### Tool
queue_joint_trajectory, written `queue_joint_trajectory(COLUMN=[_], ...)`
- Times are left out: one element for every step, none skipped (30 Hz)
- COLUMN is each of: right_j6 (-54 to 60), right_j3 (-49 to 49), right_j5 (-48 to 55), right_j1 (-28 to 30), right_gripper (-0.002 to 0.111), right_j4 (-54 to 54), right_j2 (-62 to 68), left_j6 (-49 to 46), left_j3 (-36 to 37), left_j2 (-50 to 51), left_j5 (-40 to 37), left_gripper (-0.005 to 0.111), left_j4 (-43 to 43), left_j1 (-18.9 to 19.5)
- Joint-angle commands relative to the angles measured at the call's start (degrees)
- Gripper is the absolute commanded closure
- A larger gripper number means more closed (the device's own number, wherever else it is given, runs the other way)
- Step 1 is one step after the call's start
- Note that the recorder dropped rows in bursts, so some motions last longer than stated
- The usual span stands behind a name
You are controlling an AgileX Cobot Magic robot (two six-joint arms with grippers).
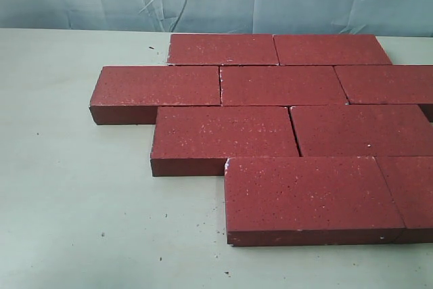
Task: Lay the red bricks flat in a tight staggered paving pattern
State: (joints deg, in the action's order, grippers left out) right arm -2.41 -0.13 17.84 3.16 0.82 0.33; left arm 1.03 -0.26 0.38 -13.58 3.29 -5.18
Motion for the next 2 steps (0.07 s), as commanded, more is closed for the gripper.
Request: queue_joint_trajectory(right_j6=[0.08, -0.02], right_j3=[0.13, 0.13], right_j5=[-0.43, -0.43], right_j1=[0.18, 0.18], right_gripper=[0.109, 0.109], right_j4=[0.08, 0.08], right_j2=[-0.33, -0.33], left_j6=[0.07, 0.07], left_j3=[0.26, 0.26], left_j2=[-0.38, -0.38], left_j5=[0.34, 0.34], left_gripper=[0.107, 0.107], left_j4=[0.01, 0.01], left_j1=[0.17, 0.17])
